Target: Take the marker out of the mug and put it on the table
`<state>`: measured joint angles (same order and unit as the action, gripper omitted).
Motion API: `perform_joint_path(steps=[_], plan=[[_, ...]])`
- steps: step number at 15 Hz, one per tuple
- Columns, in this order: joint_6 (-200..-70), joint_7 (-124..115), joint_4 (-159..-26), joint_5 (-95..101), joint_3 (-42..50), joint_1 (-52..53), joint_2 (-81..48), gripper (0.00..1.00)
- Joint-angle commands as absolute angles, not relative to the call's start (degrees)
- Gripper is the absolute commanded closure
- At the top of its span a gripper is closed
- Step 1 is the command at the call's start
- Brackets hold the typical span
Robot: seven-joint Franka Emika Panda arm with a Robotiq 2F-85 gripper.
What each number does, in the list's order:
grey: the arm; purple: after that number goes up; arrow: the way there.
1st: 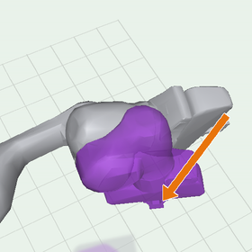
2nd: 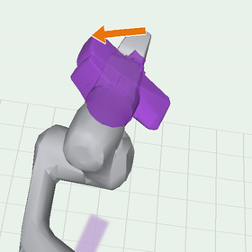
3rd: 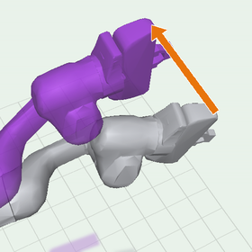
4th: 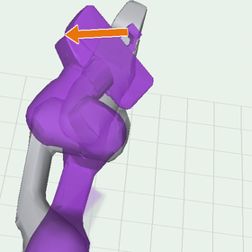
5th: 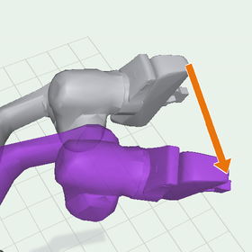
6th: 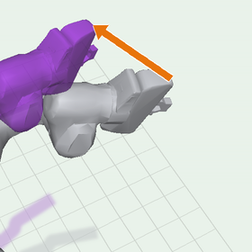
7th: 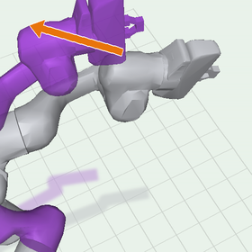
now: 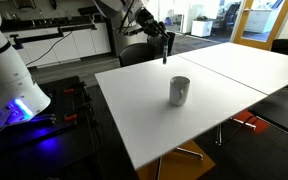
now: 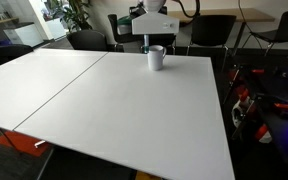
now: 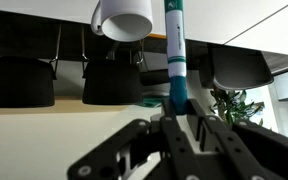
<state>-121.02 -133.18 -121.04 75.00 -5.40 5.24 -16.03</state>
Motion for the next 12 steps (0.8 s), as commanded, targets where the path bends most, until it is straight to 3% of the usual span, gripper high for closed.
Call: perform_joint_path(steps=[1,12], plan=[[-120.95,-133.48,-118.52,73.44,-6.57,6.93,-19.10,0.95],[-125.28,-130.10,-106.05,60.69,-10.39,12.54,-32.50,0.95]])
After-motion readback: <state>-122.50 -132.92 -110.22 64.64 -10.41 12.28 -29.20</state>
